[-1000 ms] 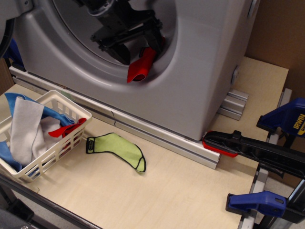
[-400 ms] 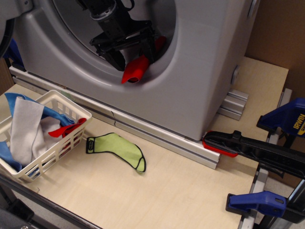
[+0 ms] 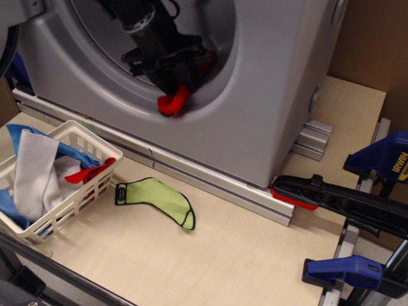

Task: Take clothes out of laundry machine

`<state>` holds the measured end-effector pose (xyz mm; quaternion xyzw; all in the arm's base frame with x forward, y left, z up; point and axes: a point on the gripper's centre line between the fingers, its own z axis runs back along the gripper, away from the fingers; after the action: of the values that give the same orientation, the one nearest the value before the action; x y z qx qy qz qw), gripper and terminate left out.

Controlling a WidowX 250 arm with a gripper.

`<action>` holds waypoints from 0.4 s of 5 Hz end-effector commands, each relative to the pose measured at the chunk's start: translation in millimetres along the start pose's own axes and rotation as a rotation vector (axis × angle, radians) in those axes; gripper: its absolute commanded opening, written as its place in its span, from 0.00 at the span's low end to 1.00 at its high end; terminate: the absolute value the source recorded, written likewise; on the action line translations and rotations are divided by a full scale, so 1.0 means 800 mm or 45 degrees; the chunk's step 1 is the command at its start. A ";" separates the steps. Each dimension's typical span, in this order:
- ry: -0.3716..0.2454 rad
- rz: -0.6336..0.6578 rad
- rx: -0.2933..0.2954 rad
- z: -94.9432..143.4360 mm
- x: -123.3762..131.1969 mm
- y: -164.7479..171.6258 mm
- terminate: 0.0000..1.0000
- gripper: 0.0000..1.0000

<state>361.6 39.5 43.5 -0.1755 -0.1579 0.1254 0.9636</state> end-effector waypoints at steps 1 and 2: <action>-0.035 -0.099 0.073 0.037 0.009 -0.009 0.00 0.00; -0.061 -0.064 0.141 0.065 0.002 0.001 0.00 0.00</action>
<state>339.7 50.3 64.5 -0.1177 -0.1449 0.1172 0.9754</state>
